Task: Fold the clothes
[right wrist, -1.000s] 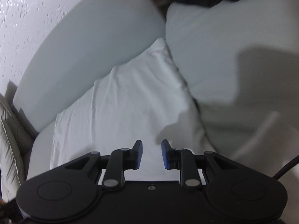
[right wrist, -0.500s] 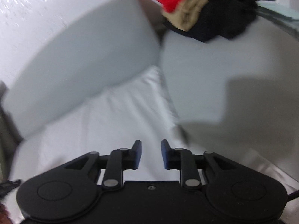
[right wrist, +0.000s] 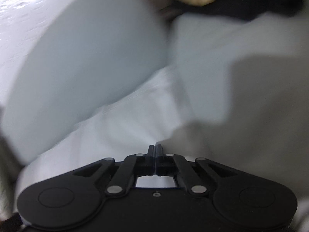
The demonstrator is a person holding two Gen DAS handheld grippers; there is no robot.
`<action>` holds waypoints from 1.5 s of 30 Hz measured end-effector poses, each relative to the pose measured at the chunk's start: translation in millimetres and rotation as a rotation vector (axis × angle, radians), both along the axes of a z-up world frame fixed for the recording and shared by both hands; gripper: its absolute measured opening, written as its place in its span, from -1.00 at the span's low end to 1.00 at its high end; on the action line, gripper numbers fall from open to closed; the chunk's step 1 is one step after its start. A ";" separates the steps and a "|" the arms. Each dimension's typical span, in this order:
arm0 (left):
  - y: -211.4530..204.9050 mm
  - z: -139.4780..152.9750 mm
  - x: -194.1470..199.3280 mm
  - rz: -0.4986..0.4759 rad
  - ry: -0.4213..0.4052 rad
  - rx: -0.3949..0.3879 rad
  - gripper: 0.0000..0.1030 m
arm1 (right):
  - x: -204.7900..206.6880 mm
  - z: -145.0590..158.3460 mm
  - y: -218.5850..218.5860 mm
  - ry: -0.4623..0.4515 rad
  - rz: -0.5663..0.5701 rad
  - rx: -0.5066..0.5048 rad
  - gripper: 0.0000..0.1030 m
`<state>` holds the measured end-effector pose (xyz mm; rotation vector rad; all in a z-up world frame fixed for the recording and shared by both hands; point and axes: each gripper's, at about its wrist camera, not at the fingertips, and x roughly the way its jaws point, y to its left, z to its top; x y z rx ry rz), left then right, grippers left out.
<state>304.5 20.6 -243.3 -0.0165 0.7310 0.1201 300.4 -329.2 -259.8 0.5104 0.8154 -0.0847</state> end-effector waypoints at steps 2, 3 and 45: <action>1.1 -0.7 7.1 0.083 -0.009 0.161 -0.77 | 0.3 -4.5 -10.1 0.006 -0.026 -0.037 -1.00; 7.0 0.7 10.5 0.109 -0.004 0.170 -0.76 | 0.1 -2.9 -7.0 0.009 -0.020 -0.056 -1.00; 35.1 144.3 -57.1 0.037 -0.143 0.140 -0.73 | -121.2 157.9 18.3 -0.351 -0.099 -0.160 -0.87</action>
